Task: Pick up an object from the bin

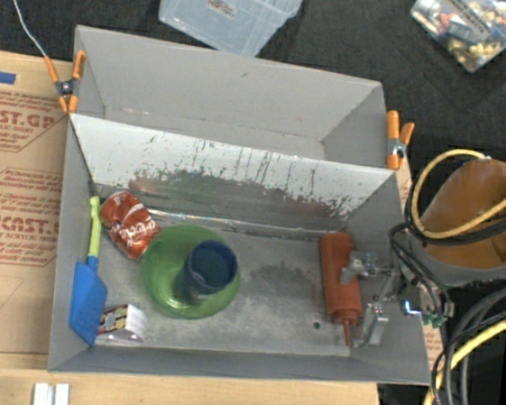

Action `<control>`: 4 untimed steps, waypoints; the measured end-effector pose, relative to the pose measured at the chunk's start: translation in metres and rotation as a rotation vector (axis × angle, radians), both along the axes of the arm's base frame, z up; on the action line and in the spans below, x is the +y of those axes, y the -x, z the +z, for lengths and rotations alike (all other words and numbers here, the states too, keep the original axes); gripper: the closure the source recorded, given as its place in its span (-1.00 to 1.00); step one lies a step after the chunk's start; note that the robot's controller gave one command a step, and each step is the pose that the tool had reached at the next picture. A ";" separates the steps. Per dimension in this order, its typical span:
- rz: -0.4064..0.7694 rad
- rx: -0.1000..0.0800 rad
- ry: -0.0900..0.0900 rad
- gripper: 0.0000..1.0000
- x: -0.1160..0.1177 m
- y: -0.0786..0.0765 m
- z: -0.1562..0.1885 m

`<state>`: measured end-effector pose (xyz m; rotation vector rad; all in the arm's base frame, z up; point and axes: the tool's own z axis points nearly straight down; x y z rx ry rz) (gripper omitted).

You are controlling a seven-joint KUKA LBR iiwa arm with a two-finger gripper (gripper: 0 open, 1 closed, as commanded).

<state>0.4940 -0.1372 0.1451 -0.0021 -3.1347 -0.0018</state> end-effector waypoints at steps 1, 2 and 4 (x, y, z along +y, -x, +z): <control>0.002 -0.007 0.001 -1.00 0.001 -0.002 0.004; -0.536 -0.016 0.003 -1.00 -0.016 -0.007 -0.070; -0.650 -0.018 0.002 -1.00 -0.005 -0.002 -0.046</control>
Offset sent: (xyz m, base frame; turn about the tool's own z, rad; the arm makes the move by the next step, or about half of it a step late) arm 0.0019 -0.0154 -0.0751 0.5392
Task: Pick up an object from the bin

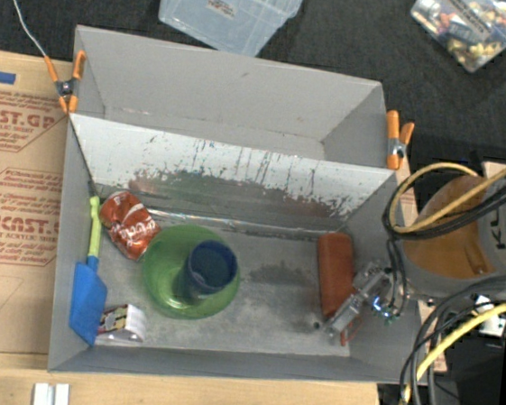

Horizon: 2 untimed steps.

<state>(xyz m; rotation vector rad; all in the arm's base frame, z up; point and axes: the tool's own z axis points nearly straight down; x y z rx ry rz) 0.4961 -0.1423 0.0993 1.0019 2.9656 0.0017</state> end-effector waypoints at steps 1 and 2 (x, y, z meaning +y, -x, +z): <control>0.251 0.007 0.001 -1.00 -0.004 0.005 -0.030; -0.500 0.002 -0.013 1.00 0.004 0.012 -0.030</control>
Offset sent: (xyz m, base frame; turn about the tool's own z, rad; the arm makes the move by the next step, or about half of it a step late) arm -0.0128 0.0000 -0.0293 0.5301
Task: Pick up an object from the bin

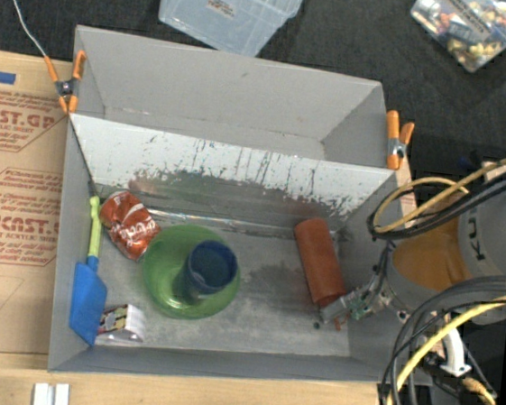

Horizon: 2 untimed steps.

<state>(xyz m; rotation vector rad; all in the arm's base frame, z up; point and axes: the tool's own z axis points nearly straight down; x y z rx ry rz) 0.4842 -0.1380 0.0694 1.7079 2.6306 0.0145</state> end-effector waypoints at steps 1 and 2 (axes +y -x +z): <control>-0.024 0.000 -0.001 1.00 0.001 0.000 0.000; -0.018 0.003 0.000 1.00 0.000 0.001 0.004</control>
Offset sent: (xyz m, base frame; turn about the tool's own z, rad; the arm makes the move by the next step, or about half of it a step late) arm 0.0000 -0.0001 0.0233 0.0000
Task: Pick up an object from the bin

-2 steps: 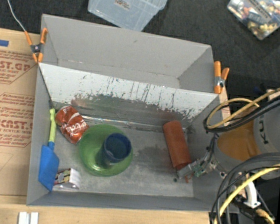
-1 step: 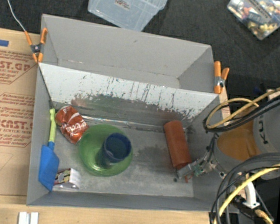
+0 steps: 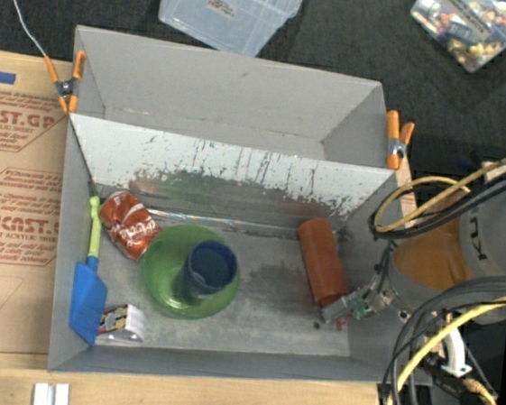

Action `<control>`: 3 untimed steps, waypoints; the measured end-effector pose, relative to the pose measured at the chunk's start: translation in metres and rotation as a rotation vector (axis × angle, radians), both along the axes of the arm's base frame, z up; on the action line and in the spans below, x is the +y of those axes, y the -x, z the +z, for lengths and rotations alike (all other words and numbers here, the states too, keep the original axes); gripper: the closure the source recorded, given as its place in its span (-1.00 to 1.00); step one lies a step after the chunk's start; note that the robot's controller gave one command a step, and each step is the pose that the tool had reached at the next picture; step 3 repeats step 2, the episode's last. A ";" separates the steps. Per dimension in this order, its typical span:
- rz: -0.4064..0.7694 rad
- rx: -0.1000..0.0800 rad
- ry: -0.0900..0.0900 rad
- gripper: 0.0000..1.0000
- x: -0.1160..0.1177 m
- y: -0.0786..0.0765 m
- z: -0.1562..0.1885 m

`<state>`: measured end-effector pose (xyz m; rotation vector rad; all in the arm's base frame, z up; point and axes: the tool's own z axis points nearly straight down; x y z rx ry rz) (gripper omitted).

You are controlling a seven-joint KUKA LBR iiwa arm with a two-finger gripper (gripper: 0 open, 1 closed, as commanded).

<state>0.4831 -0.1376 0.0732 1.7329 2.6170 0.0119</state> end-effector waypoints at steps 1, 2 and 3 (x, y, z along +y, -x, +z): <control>0.000 -0.002 0.002 1.00 -0.001 0.000 0.006; -0.002 0.003 0.000 1.00 -0.001 0.001 0.012; -0.002 0.003 0.000 1.00 -0.001 0.001 0.012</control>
Offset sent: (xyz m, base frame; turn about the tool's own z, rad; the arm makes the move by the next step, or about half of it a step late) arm -0.0001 -0.0001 0.0780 0.0000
